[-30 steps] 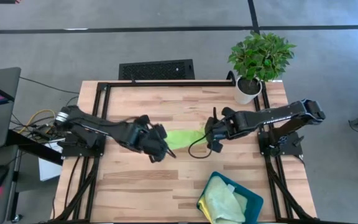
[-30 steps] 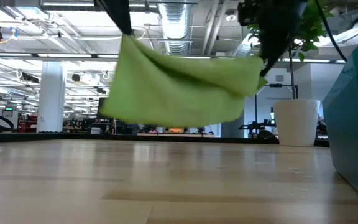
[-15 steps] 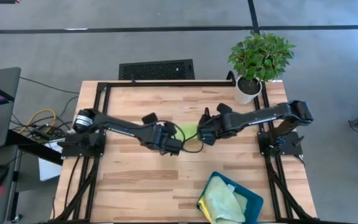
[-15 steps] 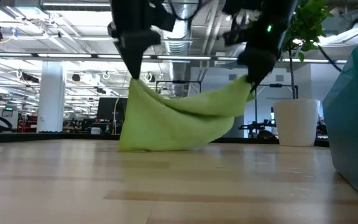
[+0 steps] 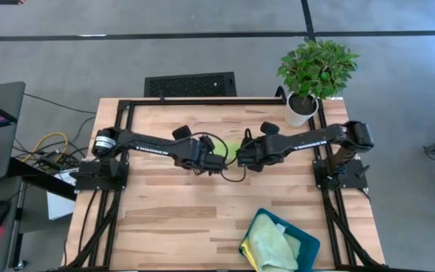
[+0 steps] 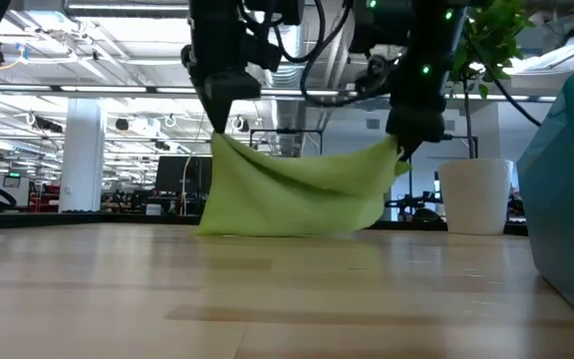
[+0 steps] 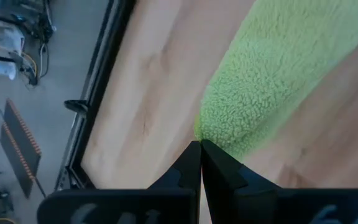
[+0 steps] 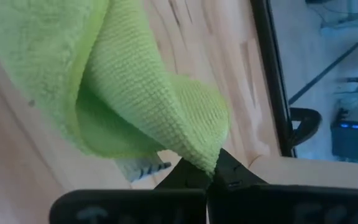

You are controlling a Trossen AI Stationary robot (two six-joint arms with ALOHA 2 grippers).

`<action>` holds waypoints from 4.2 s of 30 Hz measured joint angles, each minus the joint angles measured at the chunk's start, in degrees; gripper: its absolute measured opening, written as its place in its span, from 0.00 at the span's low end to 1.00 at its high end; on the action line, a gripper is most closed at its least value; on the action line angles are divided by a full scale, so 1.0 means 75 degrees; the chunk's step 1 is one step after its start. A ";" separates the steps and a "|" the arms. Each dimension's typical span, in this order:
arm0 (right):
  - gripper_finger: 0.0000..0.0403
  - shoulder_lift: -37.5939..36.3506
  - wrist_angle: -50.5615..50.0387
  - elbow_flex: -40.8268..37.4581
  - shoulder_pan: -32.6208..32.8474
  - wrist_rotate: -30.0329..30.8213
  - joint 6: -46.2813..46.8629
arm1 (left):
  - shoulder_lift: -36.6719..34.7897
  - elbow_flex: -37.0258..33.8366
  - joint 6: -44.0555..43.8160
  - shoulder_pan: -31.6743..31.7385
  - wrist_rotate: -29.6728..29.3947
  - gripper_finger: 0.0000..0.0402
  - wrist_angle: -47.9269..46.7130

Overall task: Fold microfiber towels
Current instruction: Fold the green towel

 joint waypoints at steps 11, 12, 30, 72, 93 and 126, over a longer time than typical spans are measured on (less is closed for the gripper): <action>0.08 -0.0535 -0.0189 0.0006 0.0198 -0.2494 -0.0395 | 0.0000 -0.0055 0.0500 -0.0161 0.1014 0.00 -0.0132; 0.11 -0.0527 -0.0181 0.0006 0.0198 -0.2669 -0.0409 | 0.0000 -0.0055 0.0488 -0.0160 0.1024 0.00 -0.0123; 0.55 -0.0463 0.0068 0.0004 0.0674 -0.3005 -0.0551 | 0.0000 -0.0055 0.0785 -0.0407 0.2016 0.24 0.0052; 0.41 -0.0464 0.4561 -0.2946 0.0478 -0.3376 -0.2751 | -0.0003 -0.0055 0.0461 -0.1100 0.1833 0.27 0.0020; 0.01 -0.0506 0.2719 -0.1802 0.0976 -0.3410 -0.2404 | -0.0006 -0.0055 0.1284 -0.0659 0.2324 0.27 0.0658; 0.01 -0.0507 -0.0285 -0.0222 0.2177 -0.2687 -0.0942 | 0.0047 -0.1891 0.4994 0.2635 0.6542 0.27 0.3893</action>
